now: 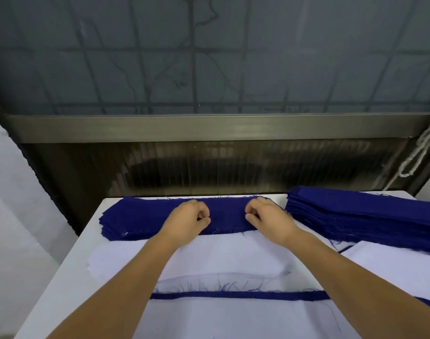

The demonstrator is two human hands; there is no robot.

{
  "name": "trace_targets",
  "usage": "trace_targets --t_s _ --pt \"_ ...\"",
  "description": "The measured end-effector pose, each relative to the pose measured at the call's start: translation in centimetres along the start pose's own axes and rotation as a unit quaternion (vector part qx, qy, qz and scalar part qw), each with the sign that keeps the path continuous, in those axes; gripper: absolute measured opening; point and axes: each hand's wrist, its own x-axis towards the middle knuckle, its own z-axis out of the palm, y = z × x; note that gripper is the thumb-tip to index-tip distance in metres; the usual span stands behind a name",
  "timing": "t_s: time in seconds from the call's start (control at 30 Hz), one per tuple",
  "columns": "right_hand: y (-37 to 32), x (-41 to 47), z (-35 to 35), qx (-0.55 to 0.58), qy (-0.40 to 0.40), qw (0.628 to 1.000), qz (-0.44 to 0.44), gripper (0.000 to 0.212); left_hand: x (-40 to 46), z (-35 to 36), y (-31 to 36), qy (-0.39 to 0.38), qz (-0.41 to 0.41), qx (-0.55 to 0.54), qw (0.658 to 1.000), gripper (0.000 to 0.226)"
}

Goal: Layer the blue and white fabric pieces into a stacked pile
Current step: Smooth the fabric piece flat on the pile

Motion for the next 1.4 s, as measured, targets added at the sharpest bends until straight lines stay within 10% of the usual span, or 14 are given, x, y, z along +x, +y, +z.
trace_targets --t_s 1.4 --pt "1.1 4.1 0.7 -0.07 -0.103 0.992 0.005 0.041 4.1 2.2 -0.4 -0.07 -0.055 0.033 0.996 0.014"
